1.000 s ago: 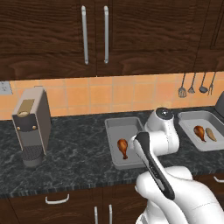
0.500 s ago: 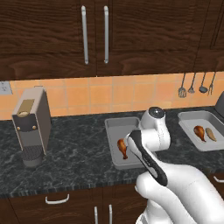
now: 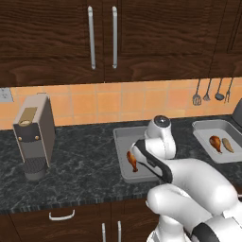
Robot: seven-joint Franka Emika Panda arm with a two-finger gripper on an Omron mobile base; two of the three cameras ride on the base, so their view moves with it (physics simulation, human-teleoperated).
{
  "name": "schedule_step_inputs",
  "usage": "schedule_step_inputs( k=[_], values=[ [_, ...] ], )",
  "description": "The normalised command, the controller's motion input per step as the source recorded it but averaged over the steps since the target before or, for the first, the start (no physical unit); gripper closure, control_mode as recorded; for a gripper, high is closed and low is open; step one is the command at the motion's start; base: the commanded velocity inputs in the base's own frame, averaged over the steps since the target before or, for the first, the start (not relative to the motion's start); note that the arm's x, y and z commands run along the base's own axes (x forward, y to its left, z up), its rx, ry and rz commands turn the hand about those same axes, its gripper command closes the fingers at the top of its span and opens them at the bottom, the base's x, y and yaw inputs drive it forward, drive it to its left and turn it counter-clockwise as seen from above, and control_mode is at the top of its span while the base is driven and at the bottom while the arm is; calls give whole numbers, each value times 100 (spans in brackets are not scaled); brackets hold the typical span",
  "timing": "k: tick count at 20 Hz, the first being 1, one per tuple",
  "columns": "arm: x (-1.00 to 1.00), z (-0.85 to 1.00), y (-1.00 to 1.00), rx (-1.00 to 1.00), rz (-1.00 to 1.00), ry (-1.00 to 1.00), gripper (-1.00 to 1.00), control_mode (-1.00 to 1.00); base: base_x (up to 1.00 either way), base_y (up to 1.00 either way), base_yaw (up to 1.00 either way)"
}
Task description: Place one sweet potato and one chicken drumstick in each tupperware on the nearby counter, to pack two identical lunches.
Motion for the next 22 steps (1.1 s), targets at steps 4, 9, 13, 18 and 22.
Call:
schedule_step_inputs(
  k=[4,9,13,18,22],
  values=[
    [23,-63,0,0,0,-5,100,-100,0,0,0],
    [1,-44,0,0,0,-1,-100,-100,0,0,0],
    [0,-27,0,0,0,0,-100,-100,0,0,0],
    [1,-21,-1,0,0,0,-100,-100,0,0,0],
    [-58,34,0,0,0,-13,-100,-100,0,0,0]
  ],
)
